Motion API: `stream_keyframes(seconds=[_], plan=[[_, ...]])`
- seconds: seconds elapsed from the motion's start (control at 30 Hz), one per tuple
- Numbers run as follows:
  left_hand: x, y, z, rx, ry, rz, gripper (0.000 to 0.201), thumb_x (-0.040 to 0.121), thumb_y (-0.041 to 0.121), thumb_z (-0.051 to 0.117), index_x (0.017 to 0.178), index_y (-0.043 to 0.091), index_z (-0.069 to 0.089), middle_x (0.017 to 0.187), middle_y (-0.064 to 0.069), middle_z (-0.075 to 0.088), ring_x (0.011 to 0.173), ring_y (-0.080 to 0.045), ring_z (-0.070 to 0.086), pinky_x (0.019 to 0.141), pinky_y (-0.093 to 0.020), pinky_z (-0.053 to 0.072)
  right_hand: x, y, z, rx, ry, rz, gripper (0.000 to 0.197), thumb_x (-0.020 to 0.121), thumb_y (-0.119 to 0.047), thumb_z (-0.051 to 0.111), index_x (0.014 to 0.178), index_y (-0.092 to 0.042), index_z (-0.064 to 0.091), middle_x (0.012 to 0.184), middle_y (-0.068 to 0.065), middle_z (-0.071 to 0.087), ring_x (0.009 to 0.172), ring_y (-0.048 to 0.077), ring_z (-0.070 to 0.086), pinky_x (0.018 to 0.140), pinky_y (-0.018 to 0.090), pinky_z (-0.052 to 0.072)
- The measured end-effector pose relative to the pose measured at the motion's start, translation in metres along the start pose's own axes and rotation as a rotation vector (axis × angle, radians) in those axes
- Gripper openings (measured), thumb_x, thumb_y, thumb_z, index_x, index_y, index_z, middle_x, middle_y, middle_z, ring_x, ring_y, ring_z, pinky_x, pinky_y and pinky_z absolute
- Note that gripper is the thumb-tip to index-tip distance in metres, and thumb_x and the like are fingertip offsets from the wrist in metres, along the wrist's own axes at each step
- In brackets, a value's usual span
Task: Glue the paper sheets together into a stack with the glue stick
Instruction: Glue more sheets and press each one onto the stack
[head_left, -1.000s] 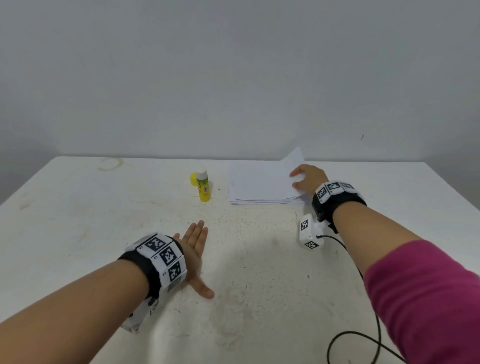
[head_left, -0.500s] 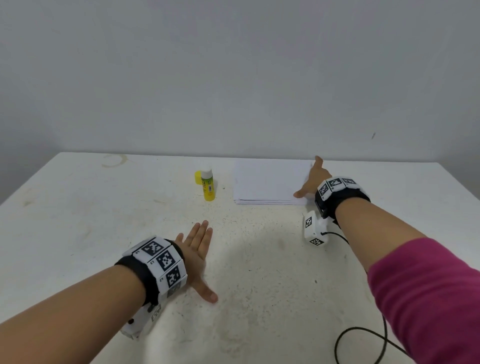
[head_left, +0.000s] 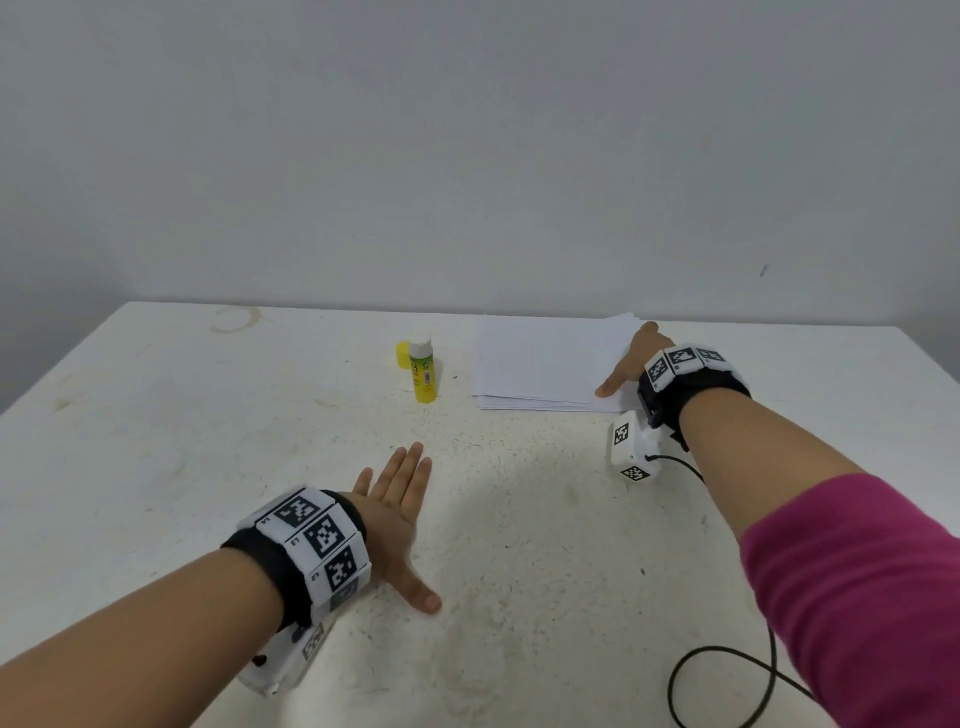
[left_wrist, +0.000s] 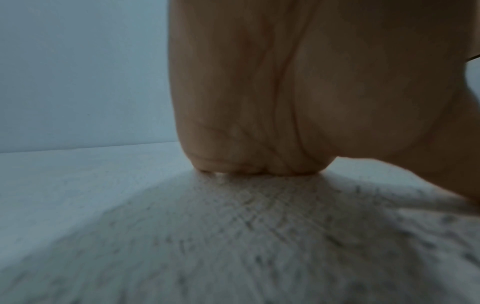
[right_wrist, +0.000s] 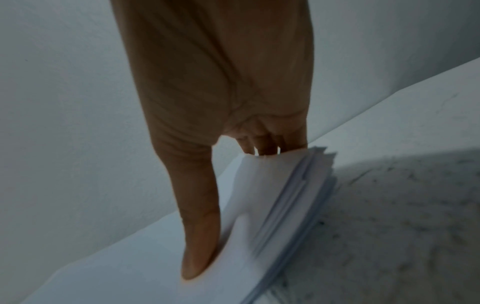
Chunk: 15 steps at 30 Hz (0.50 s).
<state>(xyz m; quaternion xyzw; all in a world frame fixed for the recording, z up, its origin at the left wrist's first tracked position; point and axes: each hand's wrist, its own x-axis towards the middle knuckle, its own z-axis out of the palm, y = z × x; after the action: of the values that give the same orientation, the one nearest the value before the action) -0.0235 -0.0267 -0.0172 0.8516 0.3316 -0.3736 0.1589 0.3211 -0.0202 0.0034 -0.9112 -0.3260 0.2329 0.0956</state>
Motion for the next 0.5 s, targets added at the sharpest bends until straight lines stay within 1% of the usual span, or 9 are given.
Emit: stream_keyframes(seconds=[0.1,0.23,0.37,0.43,0.5], plan=[[0.0,0.0,-0.001,-0.007,-0.003,0.007,0.152,0.029,0.088,0.045,0.122,0.012,-0.048,0.127,-0.003,-0.056,0.121,-0.017,-0.047,0.111,-0.045,-0.02,-0.002,-0.002,0.0,0.074,0.031,-0.001,0.114,0.061,-0.016,0.09,0.143,0.004,0.014,0.141,0.022,0.042,0.131,0.038,0.042,0.098,0.044,0.041],[-0.001,0.0,-0.001,-0.015,0.0,0.008,0.151,0.033,0.087,0.049,0.122,0.012,-0.048,0.126,-0.003,-0.057,0.121,-0.017,-0.048,0.11,-0.045,-0.021,-0.006,-0.006,0.002,0.096,0.057,-0.029,0.123,0.058,-0.011,0.091,0.146,0.0,0.006,0.135,0.024,0.048,0.125,0.04,0.047,0.095,0.045,0.043],[-0.002,0.0,0.0,-0.023,0.008,0.013,0.15,0.036,0.086,0.05,0.122,0.012,-0.048,0.127,-0.003,-0.056,0.122,-0.017,-0.047,0.111,-0.044,-0.02,-0.007,-0.004,0.004,0.11,0.053,-0.089,0.127,0.058,-0.011,0.09,0.149,-0.009,0.001,0.132,0.022,0.05,0.12,0.04,0.051,0.092,0.047,0.045],[-0.002,0.0,0.0,-0.026,0.016,0.02,0.149,0.035,0.086,0.049,0.122,0.012,-0.048,0.127,-0.002,-0.056,0.123,-0.017,-0.046,0.111,-0.044,-0.02,-0.007,0.001,0.004,0.155,0.03,-0.09,0.128,0.061,-0.012,0.089,0.15,-0.012,-0.003,0.136,0.021,0.047,0.123,0.04,0.048,0.096,0.046,0.042],[-0.002,0.0,0.0,-0.027,0.019,0.023,0.149,0.033,0.086,0.047,0.122,0.012,-0.048,0.126,-0.002,-0.055,0.122,-0.017,-0.046,0.111,-0.044,-0.02,-0.006,0.007,0.004,0.249,0.026,-0.119,0.123,0.064,-0.014,0.088,0.15,-0.014,-0.001,0.139,0.02,0.044,0.126,0.038,0.045,0.098,0.042,0.04]])
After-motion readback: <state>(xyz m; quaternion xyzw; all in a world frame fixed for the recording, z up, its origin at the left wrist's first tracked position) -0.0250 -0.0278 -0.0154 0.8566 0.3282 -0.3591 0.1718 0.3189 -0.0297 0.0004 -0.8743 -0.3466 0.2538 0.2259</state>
